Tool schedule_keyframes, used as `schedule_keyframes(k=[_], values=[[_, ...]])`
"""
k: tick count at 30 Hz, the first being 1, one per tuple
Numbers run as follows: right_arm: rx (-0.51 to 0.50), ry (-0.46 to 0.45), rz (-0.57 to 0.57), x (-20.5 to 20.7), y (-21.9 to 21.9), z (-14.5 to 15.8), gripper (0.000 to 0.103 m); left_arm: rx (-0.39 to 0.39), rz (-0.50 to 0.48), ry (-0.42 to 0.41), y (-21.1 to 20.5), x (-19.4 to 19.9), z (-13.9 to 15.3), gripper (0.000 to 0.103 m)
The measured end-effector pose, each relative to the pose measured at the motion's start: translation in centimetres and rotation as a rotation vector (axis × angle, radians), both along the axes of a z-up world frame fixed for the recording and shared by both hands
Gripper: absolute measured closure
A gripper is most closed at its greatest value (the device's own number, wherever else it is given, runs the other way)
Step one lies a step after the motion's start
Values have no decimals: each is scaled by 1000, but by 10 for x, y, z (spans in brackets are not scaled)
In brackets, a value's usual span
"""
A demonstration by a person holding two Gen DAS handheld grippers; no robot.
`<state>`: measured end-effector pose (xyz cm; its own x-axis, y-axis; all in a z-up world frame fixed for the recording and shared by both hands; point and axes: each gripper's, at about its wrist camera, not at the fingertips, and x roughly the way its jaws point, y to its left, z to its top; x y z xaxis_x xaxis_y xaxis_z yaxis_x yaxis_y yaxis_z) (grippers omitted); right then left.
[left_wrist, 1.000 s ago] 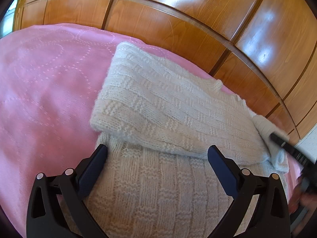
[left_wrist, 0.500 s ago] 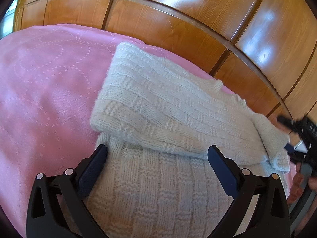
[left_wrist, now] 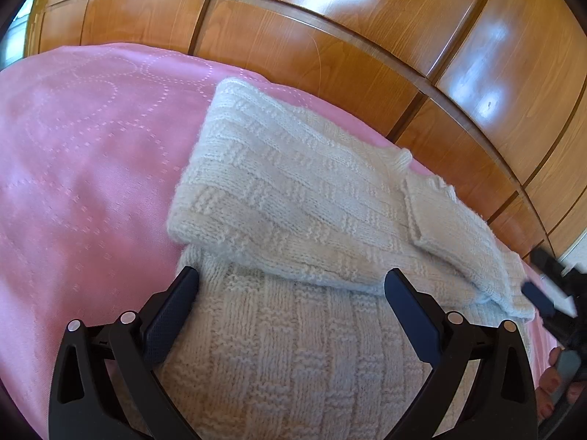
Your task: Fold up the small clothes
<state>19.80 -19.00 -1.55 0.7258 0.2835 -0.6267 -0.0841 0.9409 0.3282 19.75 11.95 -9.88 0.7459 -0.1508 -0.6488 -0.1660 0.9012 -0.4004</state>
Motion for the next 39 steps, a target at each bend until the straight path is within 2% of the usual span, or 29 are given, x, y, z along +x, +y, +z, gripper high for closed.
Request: schedule_keyframes(k=[4, 7, 9, 12, 15, 17, 20, 22, 26, 27, 28, 29, 30, 31, 33, 35, 37, 39], values=[[6, 24, -241, -14, -67, -14, 12, 2, 0, 1, 1, 0, 0, 4], [-57, 34, -430, -29, -104, -20, 12, 8, 0, 8, 0, 1, 0, 4], [-39, 101, -539, -32, -129, -33, 9, 15, 0, 14, 0, 2, 1, 4], [50, 177, -563, -25, -150, -56, 9, 21, 4, 24, 0, 3, 3, 4], [8, 166, -558, -26, -149, -54, 7, 62, 14, 59, -9, 5, 16, 4], [-18, 171, -531, -24, -145, -54, 5, 23, 0, 23, -15, 4, 33, 4], [-4, 161, -534, -27, -144, -55, 4, -85, -24, -31, -24, 15, 52, 6], [13, 143, -537, -31, -143, -56, 5, -98, -40, -2, -35, 31, 55, 28], [76, 88, -647, -50, -153, -54, 5, -101, -72, 100, -55, 70, 42, 38], [79, 91, -678, -51, -156, -54, 6, -93, -81, 130, -58, 74, 37, 45], [59, 106, -715, -50, -158, -52, 6, -52, -79, 154, -64, 81, 32, 57], [31, 119, -733, -47, -158, -48, 6, -14, -91, 141, -68, 82, 32, 61], [18, 127, -733, -43, -159, -46, 6, 8, -115, 122, -72, 83, 34, 73], [17, 129, -732, -40, -161, -44, 5, 22, -166, 101, -76, 83, 36, 91], [21, 144, -735, -35, -164, -47, 4, 47, -190, 83, -78, 80, 40, 98], [8, 183, -713, -29, -163, -54, 4, 48, -186, 34, -72, 73, 49, 98], [7, 151, -699, -30, -160, -52, 4, 10, -156, 12, -58, 68, 54, 99], [14, 123, -672, -31, -158, -54, 4, 7, -131, 18, -48, 64, 49, 99]])
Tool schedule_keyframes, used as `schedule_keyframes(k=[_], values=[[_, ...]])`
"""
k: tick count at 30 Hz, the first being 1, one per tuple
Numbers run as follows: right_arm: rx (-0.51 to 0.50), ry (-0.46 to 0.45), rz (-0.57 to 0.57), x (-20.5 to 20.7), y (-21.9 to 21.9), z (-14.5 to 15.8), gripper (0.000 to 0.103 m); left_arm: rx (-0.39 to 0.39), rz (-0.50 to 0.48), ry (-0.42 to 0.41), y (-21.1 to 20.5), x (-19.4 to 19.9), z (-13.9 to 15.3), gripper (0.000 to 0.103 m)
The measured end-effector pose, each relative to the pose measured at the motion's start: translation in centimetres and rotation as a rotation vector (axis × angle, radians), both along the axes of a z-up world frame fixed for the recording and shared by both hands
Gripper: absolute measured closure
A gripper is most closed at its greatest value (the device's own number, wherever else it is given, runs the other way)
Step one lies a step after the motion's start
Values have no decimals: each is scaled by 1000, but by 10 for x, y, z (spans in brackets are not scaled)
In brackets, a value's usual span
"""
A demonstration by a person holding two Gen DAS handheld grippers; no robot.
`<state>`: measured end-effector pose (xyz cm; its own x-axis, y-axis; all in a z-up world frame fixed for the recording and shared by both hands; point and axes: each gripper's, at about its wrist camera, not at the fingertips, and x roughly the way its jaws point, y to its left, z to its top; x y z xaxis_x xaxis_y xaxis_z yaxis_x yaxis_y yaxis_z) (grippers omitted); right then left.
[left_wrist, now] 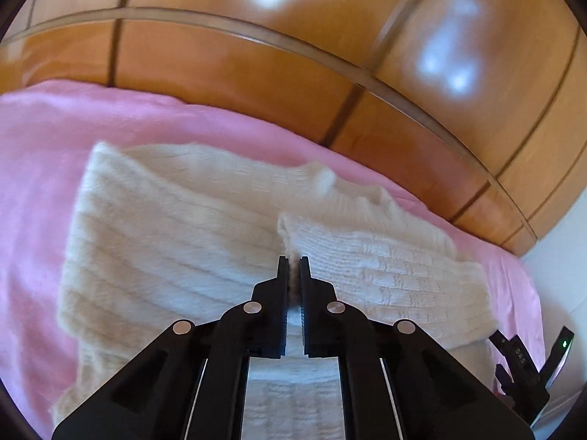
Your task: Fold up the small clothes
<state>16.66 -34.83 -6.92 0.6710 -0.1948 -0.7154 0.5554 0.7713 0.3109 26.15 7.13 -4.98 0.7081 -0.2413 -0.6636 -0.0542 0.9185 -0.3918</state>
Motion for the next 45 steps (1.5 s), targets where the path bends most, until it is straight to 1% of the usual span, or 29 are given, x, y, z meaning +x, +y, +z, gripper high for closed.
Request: schedule_keyframes(k=[2, 3, 5, 8, 10, 11, 12, 14, 16, 17, 18, 19, 20, 23, 25, 27, 28, 29, 30, 31, 32, 33, 34, 35, 36, 39, 41, 43, 45], values=[[7, -5, 4, -2, 0, -2, 4, 28, 1, 8, 1, -2, -8, 99], [17, -12, 4, -3, -1, -3, 3, 40, -8, 15, 1, -4, -18, 99], [33, -10, 5, -4, -4, -6, 3, 40, -12, 9, 0, -5, -30, 98], [34, -23, -9, -9, -5, 2, 3, -11, -9, -11, 5, -7, -34, 96], [27, -87, -16, -20, -5, 12, 2, -62, -13, -19, 11, -9, -38, 94], [10, -108, -8, -21, -3, 19, 2, -82, -14, -21, 13, -9, -39, 93], [-9, -108, -2, -20, 0, 23, 2, -93, -15, -20, 14, -8, -40, 93], [-34, -70, 34, -3, 2, 28, 2, -90, -14, -20, 14, -8, -40, 93], [-55, -1, 57, 16, 3, 21, 2, -74, -14, -22, 11, -8, -38, 93], [-90, 57, 44, 23, 3, 16, 2, -72, -14, -22, 11, -8, -38, 93], [-146, 172, 14, 33, 3, 3, 2, -73, -14, -23, 10, -8, -38, 93], [-128, 215, 12, 37, 0, -7, 2, -66, -14, -23, 9, -8, -39, 93], [-116, 206, 3, 37, -2, -9, 2, -59, -14, -20, 8, -7, -39, 93], [-165, 208, -3, 38, 6, -8, 2, -35, -14, -16, 6, -4, -40, 93], [-140, 188, -1, 35, 4, -9, 2, -45, -15, -15, 7, -4, -40, 93], [-103, 141, 4, 28, -1, -8, 2, -69, -15, -14, 10, -4, -39, 93], [-69, 93, 8, 22, -4, -6, 2, -76, -15, -9, 13, -7, -37, 86], [-29, 39, 11, 14, -9, -4, 2, -74, -16, -1, 15, -12, -35, 82], [18, -13, 17, 6, -14, -1, 2, -61, -18, 12, 18, -22, -29, 70], [52, -34, 31, 4, -21, 0, 2, -53, -14, 13, 20, -31, -25, 55], [91, -42, 67, -1, -24, 2, 2, -47, -5, 5, 24, -44, -21, 47], [113, -44, 102, -5, -25, 4, 2, -45, 10, -10, 30, -58, -16, 34], [146, -64, 173, -15, -25, 7, 2, -48, 30, -37, 40, -77, -12, 31], [160, -75, 211, -21, -25, 9, 2, -46, 40, -52, 50, -93, -10, 31], [170, -84, 276, -32, -23, 13, 2, -34, 51, -48, 59, -107, -11, 31], [191, -99, 405, -58, -18, 19, 2, -11, 80, -9, 85, -137, -18, 31], [200, -101, 442, -76, -17, 21, 10, -27, 85, 49, 105, -156, -30, 35], [199, -95, 482, -97, -14, 21, 31, -47, 87, 78, 119, -173, -38, 48], [223, -95, 531, -116, -12, 18, 37, -48, 62, 64, 127, -190, -37, 49]])
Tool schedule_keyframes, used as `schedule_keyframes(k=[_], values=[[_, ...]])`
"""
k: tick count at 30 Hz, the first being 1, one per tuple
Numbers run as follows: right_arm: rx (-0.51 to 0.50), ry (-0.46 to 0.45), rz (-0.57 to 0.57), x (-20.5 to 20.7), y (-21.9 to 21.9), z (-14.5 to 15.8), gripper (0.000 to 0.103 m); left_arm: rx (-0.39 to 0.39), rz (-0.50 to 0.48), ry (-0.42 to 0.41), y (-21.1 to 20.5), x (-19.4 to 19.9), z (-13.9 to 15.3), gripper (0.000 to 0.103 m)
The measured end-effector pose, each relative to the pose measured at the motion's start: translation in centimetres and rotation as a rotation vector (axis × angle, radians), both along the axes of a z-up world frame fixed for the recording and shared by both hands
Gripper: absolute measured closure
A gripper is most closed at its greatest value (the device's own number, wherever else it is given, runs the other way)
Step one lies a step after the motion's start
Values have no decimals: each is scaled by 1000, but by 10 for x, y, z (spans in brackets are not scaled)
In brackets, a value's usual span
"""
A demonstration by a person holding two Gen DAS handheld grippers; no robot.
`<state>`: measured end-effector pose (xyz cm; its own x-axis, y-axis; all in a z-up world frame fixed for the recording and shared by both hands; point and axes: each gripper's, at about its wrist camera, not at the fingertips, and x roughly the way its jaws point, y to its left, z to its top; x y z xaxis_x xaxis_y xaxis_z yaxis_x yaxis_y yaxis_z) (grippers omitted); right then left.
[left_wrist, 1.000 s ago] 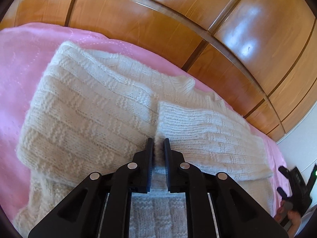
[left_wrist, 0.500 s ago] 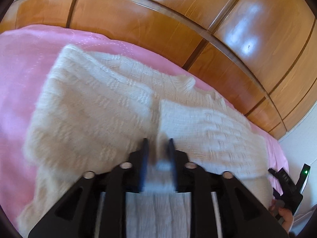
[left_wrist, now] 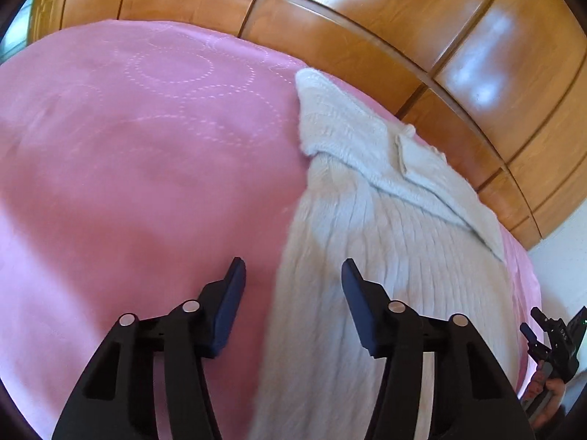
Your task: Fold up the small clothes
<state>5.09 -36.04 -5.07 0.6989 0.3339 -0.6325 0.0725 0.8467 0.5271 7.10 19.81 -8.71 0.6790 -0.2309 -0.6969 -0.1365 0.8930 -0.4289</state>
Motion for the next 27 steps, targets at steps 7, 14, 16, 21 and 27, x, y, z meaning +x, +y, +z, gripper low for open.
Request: schedule_keyframes(k=[7, 14, 16, 21, 27], values=[[52, 32, 106, -49, 6, -13, 51, -2, -139, -9, -9, -37, -2, 50], [237, 41, 138, -80, 5, -34, 60, -82, -244, 3, -10, -66, -3, 62], [275, 47, 142, -85, 7, -38, 62, -156, -267, 20, -6, -72, -6, 66], [320, 59, 234, -89, 23, -44, 63, -303, -309, 52, -9, -85, -19, 68], [296, 63, 255, -86, 30, -35, 96, -260, -305, 77, -18, -83, -8, 97]])
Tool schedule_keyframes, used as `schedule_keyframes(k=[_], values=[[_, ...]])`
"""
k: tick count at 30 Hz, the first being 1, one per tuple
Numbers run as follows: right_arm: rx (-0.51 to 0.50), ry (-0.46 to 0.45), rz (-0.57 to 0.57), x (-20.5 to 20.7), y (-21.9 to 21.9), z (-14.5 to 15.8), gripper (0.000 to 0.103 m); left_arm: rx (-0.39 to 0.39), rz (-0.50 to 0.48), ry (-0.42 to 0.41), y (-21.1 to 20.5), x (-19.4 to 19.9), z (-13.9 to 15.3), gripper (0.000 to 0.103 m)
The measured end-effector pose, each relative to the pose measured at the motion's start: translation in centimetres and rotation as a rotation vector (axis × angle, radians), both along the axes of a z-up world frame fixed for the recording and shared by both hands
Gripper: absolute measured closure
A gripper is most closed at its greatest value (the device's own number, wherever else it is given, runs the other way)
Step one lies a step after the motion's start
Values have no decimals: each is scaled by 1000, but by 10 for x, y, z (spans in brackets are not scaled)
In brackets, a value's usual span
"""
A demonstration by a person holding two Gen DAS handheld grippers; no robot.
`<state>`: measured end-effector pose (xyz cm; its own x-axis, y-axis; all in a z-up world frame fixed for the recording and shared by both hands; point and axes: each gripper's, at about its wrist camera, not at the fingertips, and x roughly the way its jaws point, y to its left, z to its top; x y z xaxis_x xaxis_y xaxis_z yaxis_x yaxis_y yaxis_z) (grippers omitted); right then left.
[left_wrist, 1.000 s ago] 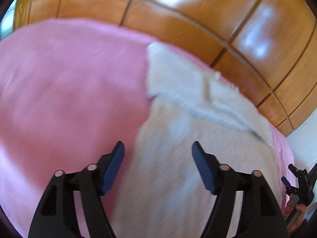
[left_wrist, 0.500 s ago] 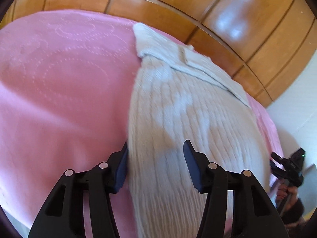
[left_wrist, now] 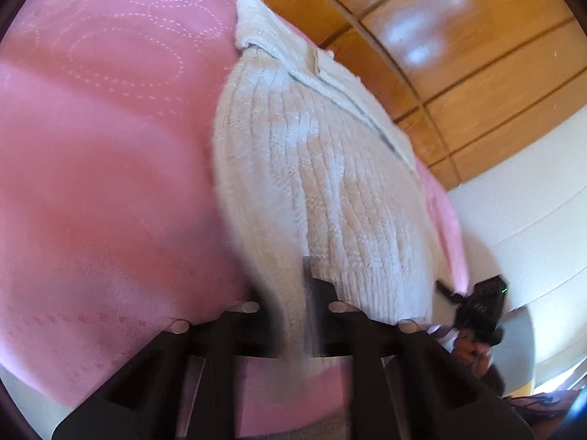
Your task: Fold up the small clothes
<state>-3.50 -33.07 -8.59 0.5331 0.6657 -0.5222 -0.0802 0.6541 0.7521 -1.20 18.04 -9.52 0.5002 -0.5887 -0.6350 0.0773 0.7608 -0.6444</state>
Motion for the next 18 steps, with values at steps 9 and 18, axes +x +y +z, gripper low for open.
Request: schedule_keyframes(k=[9, 18], values=[[260, -325, 77, -29, -15, 70, 97, -115, -89, -240, 2, -44, 82, 98], [427, -454, 117, -79, -46, 99, 97, -332, -192, -282, 28, -92, 124, 98]])
